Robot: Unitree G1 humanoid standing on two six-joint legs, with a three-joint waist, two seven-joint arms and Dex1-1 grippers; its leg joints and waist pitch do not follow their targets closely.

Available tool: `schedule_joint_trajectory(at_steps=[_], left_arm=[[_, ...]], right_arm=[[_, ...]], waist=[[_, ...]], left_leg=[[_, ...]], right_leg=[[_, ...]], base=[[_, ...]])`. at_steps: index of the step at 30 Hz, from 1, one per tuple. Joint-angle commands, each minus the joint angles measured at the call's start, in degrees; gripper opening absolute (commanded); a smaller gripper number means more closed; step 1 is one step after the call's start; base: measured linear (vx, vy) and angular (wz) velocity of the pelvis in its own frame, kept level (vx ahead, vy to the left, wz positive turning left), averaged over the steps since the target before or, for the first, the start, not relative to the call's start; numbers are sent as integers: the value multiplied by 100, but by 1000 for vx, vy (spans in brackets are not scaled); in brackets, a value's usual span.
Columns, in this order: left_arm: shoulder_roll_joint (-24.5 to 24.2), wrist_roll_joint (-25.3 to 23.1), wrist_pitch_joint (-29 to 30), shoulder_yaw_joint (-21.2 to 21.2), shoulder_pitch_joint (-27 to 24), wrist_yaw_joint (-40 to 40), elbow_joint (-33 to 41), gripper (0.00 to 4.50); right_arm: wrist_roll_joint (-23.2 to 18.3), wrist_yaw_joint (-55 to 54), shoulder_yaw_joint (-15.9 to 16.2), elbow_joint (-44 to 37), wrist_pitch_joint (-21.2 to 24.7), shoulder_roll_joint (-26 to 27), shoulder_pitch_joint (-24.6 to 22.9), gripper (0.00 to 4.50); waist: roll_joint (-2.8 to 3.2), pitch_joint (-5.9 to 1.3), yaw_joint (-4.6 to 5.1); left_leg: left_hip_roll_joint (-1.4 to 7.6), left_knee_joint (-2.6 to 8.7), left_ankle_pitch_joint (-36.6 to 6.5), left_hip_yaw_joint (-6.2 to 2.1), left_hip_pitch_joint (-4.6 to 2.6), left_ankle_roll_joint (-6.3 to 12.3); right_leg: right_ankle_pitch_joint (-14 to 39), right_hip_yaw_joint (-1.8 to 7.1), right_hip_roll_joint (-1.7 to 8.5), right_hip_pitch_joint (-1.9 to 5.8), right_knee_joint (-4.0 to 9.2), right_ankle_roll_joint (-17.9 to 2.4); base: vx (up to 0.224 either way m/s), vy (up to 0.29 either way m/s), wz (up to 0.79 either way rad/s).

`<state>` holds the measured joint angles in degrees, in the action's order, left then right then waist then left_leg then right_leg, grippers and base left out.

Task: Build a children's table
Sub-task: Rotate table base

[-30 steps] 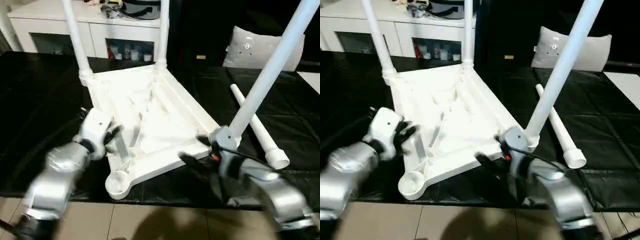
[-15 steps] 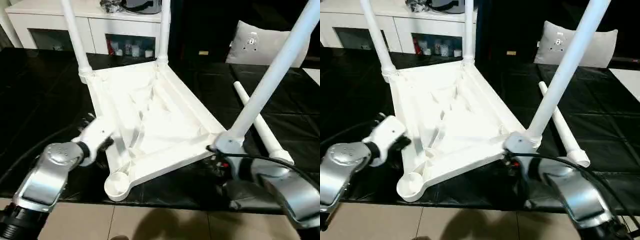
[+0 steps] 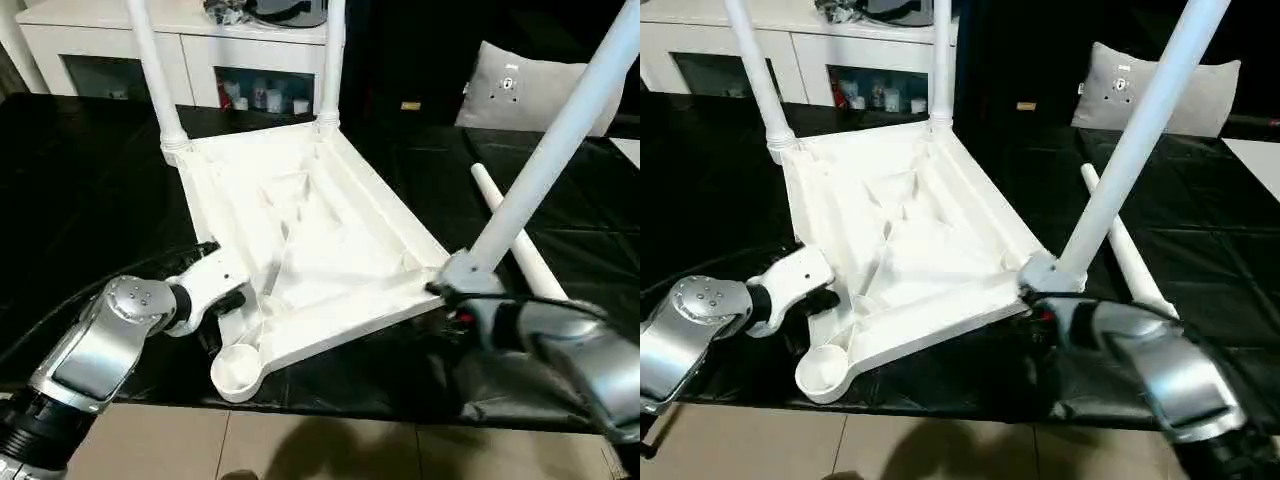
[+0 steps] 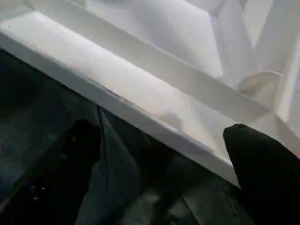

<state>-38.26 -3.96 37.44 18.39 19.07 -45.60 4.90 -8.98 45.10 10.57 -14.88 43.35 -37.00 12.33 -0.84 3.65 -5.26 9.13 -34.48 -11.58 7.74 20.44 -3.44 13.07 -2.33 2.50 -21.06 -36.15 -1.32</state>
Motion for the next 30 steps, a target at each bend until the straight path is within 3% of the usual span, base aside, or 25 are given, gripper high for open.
schedule_joint_trajectory(at_steps=[1,11,21,22,24,27,30], left_arm=[[-9,-19,-72,113,148,-123,-133,5],[-3,4,-247,229,208,-349,-302,5],[-95,190,-484,390,108,-900,-198,5],[-89,262,-539,398,87,-1012,-158,5],[-68,437,-662,438,45,-1294,-65,5],[54,590,-736,478,57,-1441,-18,5],[509,660,-920,621,237,-1408,-288,5]], right_arm=[[-51,47,-122,-111,92,-112,-49,450],[14,3,107,132,96,-77,-54,450],[391,-681,360,1870,-765,938,756,450],[416,-752,348,2078,-884,1051,885,450],[515,-819,390,2443,-1145,1195,1118,450],[579,-913,367,2773,-1384,1332,1326,450],[690,-1033,358,3391,-1862,1552,1676,450]], waist=[[30,-333,-12],[27,-338,-7],[29,-314,79],[0,-314,83],[19,-337,102],[30,-353,115],[18,-352,162]], left_leg=[[361,428,-719,-70,-35,105],[368,416,-649,-51,-36,111],[355,456,-1035,-36,-43,-85],[355,452,-1027,-27,-45,-87],[350,443,-918,-28,-45,-96],[358,435,-655,-19,-24,-52],[339,417,-696,2,-26,-51]], right_leg=[[553,313,564,226,437,-1098],[472,311,572,221,432,-1197],[1121,308,578,189,470,-1178],[1118,310,575,190,474,-1161],[991,305,573,186,445,-1203],[385,293,549,215,393,-1287],[343,296,552,219,402,-1390]], base=[[0,0,0],[0,0,0],[0,0,0],[0,0,0],[0,0,0],[0,0,0],[0,0,0]])
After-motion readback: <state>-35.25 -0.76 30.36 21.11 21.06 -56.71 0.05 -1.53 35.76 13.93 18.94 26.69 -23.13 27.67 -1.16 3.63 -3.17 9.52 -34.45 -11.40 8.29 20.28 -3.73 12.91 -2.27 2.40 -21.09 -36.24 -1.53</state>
